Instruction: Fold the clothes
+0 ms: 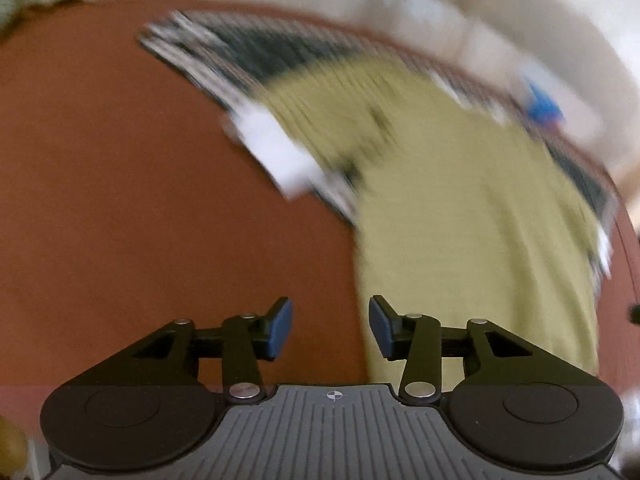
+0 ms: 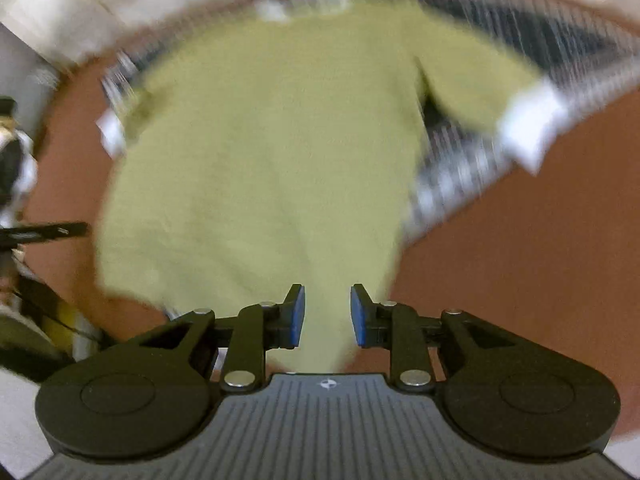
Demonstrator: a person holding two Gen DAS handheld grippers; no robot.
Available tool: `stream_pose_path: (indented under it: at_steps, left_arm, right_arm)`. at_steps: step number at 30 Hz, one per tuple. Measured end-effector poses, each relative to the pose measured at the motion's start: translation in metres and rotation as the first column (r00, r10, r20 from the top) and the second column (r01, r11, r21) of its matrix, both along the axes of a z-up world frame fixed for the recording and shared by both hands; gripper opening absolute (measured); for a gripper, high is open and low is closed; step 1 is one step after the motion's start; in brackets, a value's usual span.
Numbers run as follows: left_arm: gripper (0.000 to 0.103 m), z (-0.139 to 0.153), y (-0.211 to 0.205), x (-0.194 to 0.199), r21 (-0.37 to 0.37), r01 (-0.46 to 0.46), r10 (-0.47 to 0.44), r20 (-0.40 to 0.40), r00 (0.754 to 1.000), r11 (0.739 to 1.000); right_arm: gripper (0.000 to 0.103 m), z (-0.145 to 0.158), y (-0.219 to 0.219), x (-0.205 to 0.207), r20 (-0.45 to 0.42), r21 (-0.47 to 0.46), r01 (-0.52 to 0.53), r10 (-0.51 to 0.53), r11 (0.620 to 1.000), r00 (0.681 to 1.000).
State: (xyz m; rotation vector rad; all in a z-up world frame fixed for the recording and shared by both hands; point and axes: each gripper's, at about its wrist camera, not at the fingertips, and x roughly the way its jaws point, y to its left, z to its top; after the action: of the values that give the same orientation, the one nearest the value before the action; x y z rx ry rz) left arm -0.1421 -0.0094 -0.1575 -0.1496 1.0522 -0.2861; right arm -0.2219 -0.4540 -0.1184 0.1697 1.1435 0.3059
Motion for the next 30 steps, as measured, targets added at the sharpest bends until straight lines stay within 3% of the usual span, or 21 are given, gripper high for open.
stream_pose_path:
  at_steps: [3,6,11,13,15,21,27,30]
  left_arm:
    - [0.061,0.002,0.019,0.039,0.006,-0.103,0.102,0.055,0.993,0.995]
    - [0.061,-0.001,0.030,0.071,-0.010,-0.178,0.179,0.060,0.982,0.984]
    - [0.061,-0.006,0.032,0.102,-0.034,-0.231,0.232,0.041,0.972,0.972]
    - [0.062,-0.012,0.026,0.110,-0.004,-0.223,0.223,0.041,0.974,0.975]
    - [0.062,-0.020,0.023,0.117,0.036,-0.243,0.242,0.031,0.970,0.969]
    - [0.063,-0.029,0.020,0.133,0.025,-0.283,0.283,0.008,0.959,0.959]
    - [0.059,-0.031,0.012,0.141,0.030,-0.257,0.256,0.014,0.966,0.966]
    - [0.055,-0.031,0.011,0.142,0.035,-0.255,0.255,0.020,0.967,0.966]
  right_arm:
    - [0.031,0.031,0.030,0.039,0.120,0.000,-0.124,0.123,0.992,0.985]
    - [0.038,0.047,0.069,0.088,0.193,-0.034,-0.259,0.260,0.965,0.946]
    - [0.038,0.053,0.141,0.175,0.251,-0.094,-0.461,0.469,0.882,0.846]
    - [0.043,0.051,0.165,0.208,0.270,-0.122,-0.526,0.538,0.842,0.799]
    - [0.045,0.043,0.191,0.240,0.262,-0.145,-0.582,0.598,0.800,0.757]
    - [0.045,-0.004,0.253,0.320,0.185,-0.242,-0.702,0.742,0.669,0.644]
    - [0.045,-0.043,0.283,0.335,0.082,-0.271,-0.825,0.866,0.496,0.494]
    - [0.046,-0.044,0.294,0.332,0.102,-0.213,-0.847,0.873,0.487,0.476]
